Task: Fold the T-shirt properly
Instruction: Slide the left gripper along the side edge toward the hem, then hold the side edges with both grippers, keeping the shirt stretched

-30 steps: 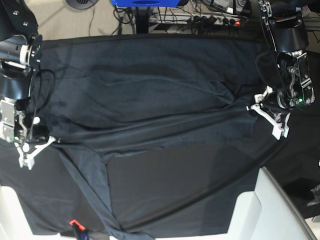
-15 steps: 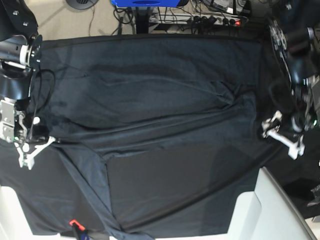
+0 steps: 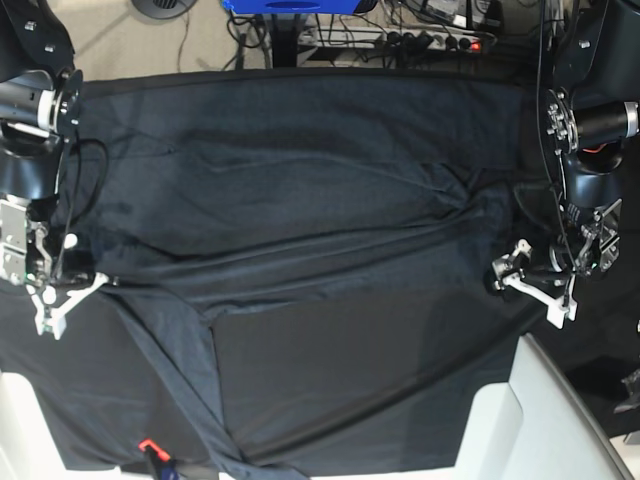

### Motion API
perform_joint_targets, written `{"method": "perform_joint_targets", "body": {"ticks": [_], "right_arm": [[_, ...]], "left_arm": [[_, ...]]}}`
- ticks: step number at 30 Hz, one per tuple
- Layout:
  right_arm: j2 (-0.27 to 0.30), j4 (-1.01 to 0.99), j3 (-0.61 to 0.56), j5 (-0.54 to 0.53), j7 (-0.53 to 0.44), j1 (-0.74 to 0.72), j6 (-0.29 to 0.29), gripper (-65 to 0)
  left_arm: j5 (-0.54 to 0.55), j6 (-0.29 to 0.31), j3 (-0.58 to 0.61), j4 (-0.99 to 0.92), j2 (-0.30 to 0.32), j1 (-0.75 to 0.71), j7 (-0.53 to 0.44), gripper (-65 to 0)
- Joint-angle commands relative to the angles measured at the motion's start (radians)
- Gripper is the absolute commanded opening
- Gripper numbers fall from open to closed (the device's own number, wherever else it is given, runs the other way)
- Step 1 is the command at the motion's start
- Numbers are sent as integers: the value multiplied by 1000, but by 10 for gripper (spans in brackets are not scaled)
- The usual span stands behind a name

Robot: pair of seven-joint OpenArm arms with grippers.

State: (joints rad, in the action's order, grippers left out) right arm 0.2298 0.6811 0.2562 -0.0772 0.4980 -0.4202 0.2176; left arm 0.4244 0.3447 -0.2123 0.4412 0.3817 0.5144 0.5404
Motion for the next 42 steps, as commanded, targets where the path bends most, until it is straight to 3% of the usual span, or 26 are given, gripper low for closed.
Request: {"method": "perform_joint_targets", "body": {"ticks": [1, 8, 13, 18, 21, 25, 32, 42], "right_arm": [[16, 18, 4, -3, -15, -29, -2, -636], [16, 18, 2, -3, -15, -29, -2, -636], [16, 18, 2, -3, -15, -29, -2, -636], [16, 18, 2, -3, -15, -29, -1, -636], [16, 18, 2, -3, -15, -29, -1, -636], [16, 18, 2, -3, -15, -29, -1, -636], [15, 18, 2, -3, -17, -29, -1, -636], [13, 141, 1, -3, -14, -27, -1, -636]], "left_arm": [[-5, -2, 3, 3, -3, 13, 20, -173], [-5, -2, 3, 5, -25, 16, 16, -184], [-6, -3, 4, -8, -28, 20, -56, -351], [-6, -37, 4, -66, -28, 22, -122, -453], [-6, -37, 4, -66, -28, 22, -131, -513], [-6, -37, 4, -66, -33, 22, -133, -650], [-6, -37, 4, -58, -40, 63, -122, -650], [-6, -34, 4, 144, -25, 100, 48, -650]]}}
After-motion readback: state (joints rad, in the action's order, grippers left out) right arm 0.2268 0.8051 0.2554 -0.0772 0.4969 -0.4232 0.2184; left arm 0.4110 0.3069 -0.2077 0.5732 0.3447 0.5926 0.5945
